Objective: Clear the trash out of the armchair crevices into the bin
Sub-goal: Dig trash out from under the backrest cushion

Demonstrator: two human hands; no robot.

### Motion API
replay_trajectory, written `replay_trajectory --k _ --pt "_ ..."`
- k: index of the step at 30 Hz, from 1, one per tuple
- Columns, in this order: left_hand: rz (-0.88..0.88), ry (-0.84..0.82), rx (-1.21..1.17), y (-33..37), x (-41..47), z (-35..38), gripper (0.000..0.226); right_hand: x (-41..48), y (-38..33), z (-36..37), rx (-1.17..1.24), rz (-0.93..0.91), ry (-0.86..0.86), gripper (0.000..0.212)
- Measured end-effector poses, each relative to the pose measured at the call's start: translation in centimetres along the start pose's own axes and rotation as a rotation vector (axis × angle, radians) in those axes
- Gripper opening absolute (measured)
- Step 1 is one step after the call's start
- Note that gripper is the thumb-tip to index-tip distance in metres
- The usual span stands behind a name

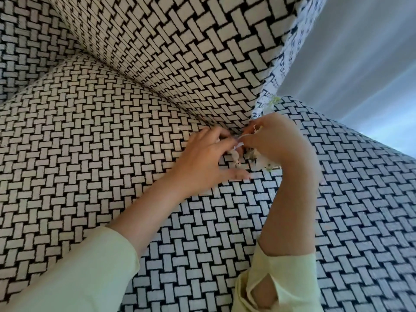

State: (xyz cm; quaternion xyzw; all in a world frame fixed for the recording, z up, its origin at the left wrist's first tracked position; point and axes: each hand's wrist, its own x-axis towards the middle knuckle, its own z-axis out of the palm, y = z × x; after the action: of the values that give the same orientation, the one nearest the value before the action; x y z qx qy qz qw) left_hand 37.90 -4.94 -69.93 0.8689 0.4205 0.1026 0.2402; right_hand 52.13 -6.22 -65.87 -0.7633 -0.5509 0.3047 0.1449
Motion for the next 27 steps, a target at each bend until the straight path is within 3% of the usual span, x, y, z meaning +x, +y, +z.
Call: replay_trajectory --k 4,7,13,24,27 --pt "0.025 0.108 -0.103 0.0 0.1 0.3 0.027 -0.2 0.1 -0.4 -0.019 0.019 0.02 0.017" --pt "-0.139 0.127 -0.354 0.3 0.1 -0.1 0.008 -0.6 0.2 -1.0 0.01 0.03 -0.005 0.017" --pt "-0.485 0.425 -0.883 0.0 1.3 -1.8 0.026 -1.2 -0.3 -1.6 0.065 0.018 -0.081 0.019" --pt "-0.642 0.562 -1.657 -1.3 0.1 -4.3 0.026 -1.1 -0.8 -1.3 -0.011 -0.113 -0.08 0.013" --pt "-0.62 0.636 -1.931 -1.7 -0.5 -5.3 0.022 -1.4 -0.8 -1.5 0.079 -0.119 -0.15 0.033"
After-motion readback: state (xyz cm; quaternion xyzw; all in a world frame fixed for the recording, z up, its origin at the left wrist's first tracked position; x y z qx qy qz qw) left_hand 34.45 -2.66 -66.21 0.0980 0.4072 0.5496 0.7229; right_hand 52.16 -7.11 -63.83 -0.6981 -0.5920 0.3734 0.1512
